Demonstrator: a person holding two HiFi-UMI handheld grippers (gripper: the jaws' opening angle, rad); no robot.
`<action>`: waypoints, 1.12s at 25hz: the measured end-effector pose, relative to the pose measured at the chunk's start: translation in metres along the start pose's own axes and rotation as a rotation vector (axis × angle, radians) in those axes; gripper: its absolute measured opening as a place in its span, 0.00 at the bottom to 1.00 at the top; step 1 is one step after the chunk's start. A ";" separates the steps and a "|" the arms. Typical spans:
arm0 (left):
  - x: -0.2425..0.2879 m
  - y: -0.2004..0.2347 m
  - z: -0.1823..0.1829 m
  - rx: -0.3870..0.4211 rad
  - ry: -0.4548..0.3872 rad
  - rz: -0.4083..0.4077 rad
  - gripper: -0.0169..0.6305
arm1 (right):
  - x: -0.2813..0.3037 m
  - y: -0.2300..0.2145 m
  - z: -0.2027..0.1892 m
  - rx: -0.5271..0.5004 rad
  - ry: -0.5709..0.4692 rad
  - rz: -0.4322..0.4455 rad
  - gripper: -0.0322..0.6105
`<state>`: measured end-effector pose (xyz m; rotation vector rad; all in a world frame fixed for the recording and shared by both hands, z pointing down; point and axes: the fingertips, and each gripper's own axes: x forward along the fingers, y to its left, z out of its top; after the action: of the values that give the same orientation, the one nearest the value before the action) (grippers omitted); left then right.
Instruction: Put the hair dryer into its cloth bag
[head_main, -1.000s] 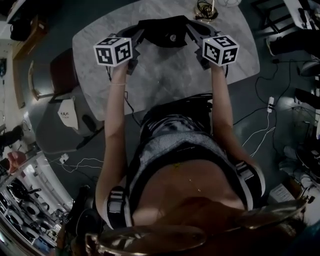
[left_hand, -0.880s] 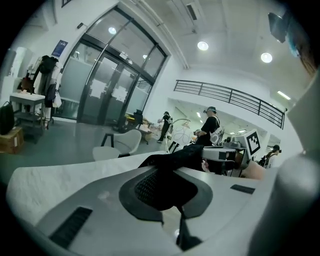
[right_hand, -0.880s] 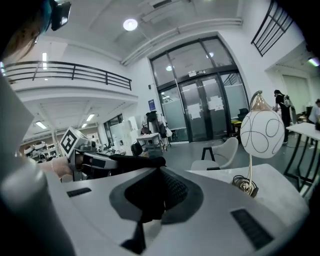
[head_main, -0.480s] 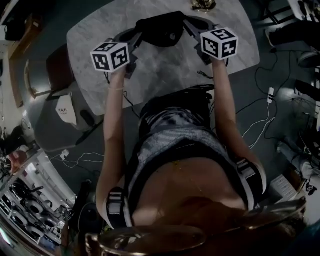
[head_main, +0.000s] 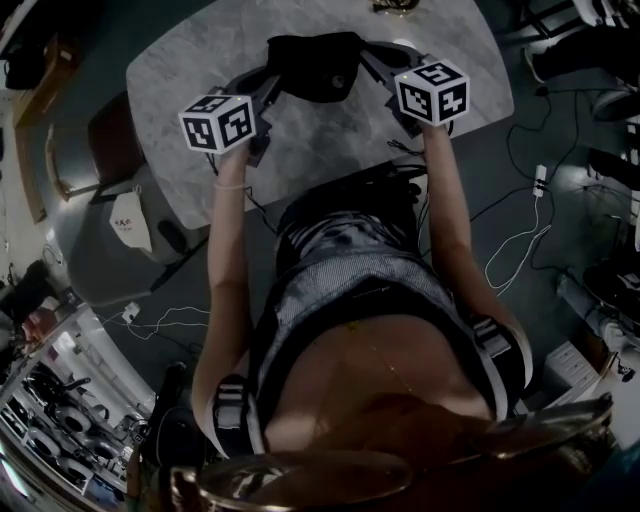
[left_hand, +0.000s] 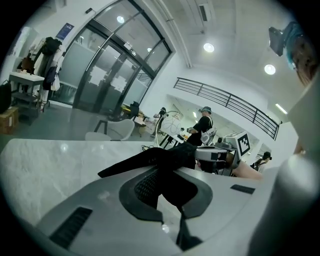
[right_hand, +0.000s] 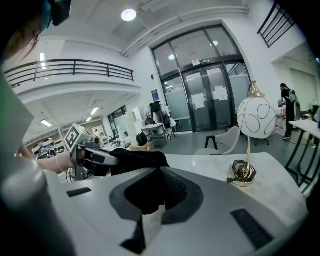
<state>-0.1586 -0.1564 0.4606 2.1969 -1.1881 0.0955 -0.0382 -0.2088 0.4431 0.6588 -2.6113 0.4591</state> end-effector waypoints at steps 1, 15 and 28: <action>0.000 -0.002 -0.003 -0.001 0.004 0.002 0.05 | -0.002 0.002 -0.003 -0.001 0.004 0.002 0.16; -0.017 -0.012 -0.064 -0.047 0.081 0.010 0.05 | -0.013 0.034 -0.050 0.007 0.072 0.030 0.16; -0.028 -0.008 -0.117 -0.061 0.180 0.049 0.05 | -0.011 0.052 -0.088 -0.007 0.150 0.029 0.16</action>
<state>-0.1432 -0.0673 0.5401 2.0591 -1.1295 0.2679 -0.0289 -0.1254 0.5029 0.5628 -2.4822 0.4890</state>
